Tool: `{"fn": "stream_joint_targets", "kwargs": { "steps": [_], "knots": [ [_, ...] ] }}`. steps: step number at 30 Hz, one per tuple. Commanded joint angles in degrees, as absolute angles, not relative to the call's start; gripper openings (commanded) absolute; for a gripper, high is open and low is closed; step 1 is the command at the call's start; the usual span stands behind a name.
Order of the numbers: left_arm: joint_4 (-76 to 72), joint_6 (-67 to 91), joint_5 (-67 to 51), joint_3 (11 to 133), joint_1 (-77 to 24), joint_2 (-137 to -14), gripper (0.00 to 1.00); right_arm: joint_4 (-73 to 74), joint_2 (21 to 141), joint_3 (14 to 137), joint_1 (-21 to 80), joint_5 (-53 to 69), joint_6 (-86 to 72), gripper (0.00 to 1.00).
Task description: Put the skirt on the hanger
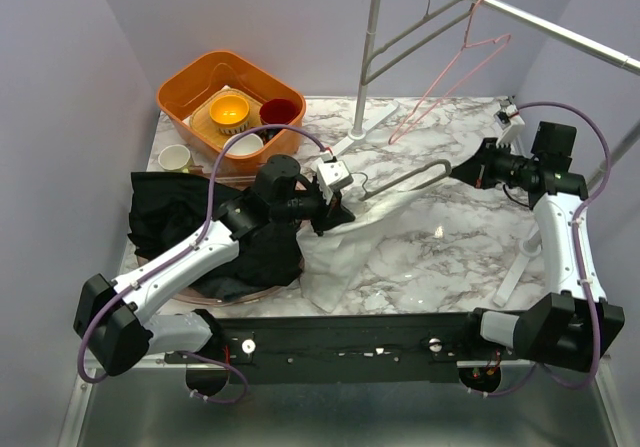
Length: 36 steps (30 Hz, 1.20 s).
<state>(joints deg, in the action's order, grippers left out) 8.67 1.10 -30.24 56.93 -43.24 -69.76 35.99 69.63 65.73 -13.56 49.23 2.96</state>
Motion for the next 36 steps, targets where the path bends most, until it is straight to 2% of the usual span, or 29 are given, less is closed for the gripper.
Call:
{"fn": "stream_joint_targets", "kwargs": {
  "steps": [1,12,13,15,16,18,19,25,29,32,36],
  "knots": [
    [1.8,3.6,-35.1,54.9,-43.2,-65.0,0.0,33.2,73.9,67.6,-14.4,49.0,3.1,0.01],
    [6.2,2.4,-37.9,56.1,-43.1,-65.1,0.0,39.2,72.5,63.5,-14.4,53.8,15.9,0.02],
    [5.8,2.9,-37.7,56.1,-43.1,-64.9,0.0,40.4,72.9,63.1,-14.4,56.7,17.7,0.11],
    [5.0,3.9,-37.1,56.2,-43.2,-64.6,0.0,43.8,74.1,62.8,-14.4,58.8,22.0,0.15],
    [4.2,4.1,-36.7,56.3,-43.2,-64.4,0.0,44.9,74.5,62.9,-14.4,60.8,23.5,0.21],
    [3.5,5.3,-36.9,56.5,-43.1,-64.5,0.0,47.5,75.8,63.0,-14.4,62.1,26.4,0.23],
    [2.8,5.7,-37.2,56.8,-43.1,-64.9,0.0,48.3,76.2,63.4,-14.4,64.1,27.5,0.32],
    [1.9,6.9,-37.2,57.3,-43.1,-66.0,0.0,55.3,78.7,64.9,-11.7,68.2,34.7,0.51],
    [1.8,6.9,-36.3,57.4,-43.0,-65.8,0.0,68.2,79.9,65.5,-10.4,71.3,48.7,0.65],
    [1.8,7.4,-35.4,58.3,-43.0,-66.2,0.0,77.1,80.6,65.0,-9.8,72.0,60.9,0.69],
    [1.4,8.3,-34.0,59.4,-42.9,-66.7,0.0,73.0,79.5,62.7,-9.5,69.8,58.5,0.7]
  ]
}}
